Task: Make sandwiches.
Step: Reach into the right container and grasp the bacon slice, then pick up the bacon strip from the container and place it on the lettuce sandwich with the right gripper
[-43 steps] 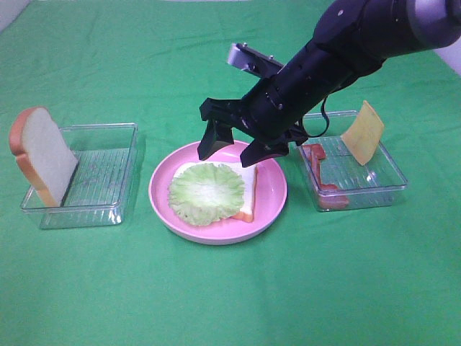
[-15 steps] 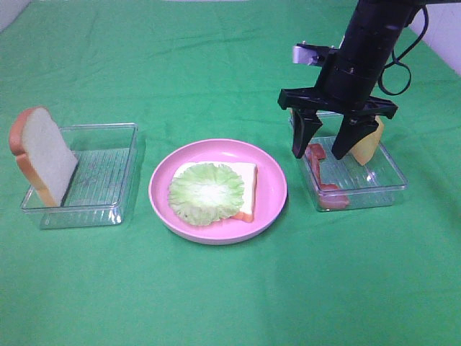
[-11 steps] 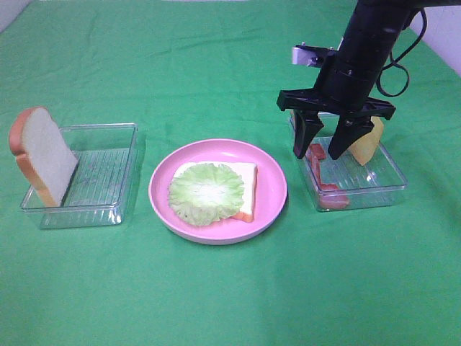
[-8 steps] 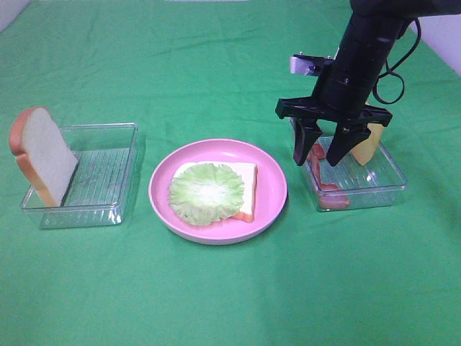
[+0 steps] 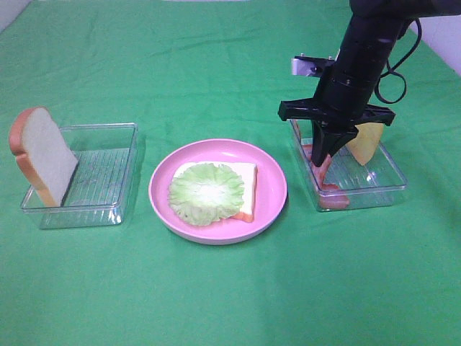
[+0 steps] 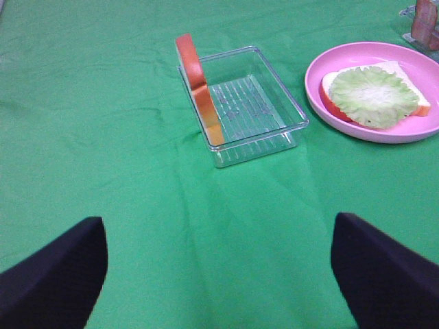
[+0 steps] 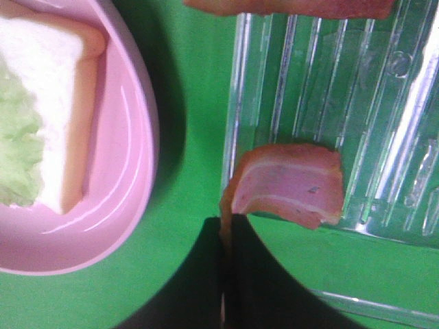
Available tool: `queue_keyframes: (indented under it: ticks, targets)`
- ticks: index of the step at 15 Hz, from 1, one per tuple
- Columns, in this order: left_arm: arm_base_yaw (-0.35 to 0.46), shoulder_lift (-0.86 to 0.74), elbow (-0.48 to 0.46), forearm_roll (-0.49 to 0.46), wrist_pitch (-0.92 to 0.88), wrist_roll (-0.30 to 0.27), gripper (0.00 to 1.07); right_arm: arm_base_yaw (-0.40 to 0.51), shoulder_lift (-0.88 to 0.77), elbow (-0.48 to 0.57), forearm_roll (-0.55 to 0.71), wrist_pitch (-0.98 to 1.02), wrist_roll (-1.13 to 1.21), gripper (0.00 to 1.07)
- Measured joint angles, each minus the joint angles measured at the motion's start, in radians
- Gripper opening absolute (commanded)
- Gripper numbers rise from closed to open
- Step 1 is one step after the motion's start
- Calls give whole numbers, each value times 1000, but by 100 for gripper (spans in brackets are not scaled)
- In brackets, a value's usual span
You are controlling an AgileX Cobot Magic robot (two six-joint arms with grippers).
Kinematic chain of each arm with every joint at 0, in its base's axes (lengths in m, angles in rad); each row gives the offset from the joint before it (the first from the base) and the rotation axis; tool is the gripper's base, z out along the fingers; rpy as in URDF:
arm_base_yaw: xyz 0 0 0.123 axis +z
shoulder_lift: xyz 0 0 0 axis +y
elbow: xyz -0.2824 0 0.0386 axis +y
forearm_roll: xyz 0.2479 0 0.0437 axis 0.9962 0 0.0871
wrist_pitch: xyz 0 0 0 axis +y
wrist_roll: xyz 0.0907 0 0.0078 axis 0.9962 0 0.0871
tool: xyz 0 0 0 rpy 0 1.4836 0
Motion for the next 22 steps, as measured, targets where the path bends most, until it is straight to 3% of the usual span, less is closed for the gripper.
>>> queue_keyframes:
  ticks: [4,9,13,17,18,22]
  targets:
    - [0,0,0,0,0,0,84,0,-11,0,-33,37,1,0]
    - [0,0,0,0,0,0,84,0,-145,0,-36,50,1,0]
    - [0,0,0,0,0,0,84,0,-266,1,43,54,-7,0]
    - [0,0,0,0,0,0,84,14,-366,140,226,-3,-65,0]
    - [0,0,0,0,0,0,84,60,-375,212,321,-96,-92,0]
    - [0,0,0,0,0,0,84,173,-374,289,377,-284,-112,0]
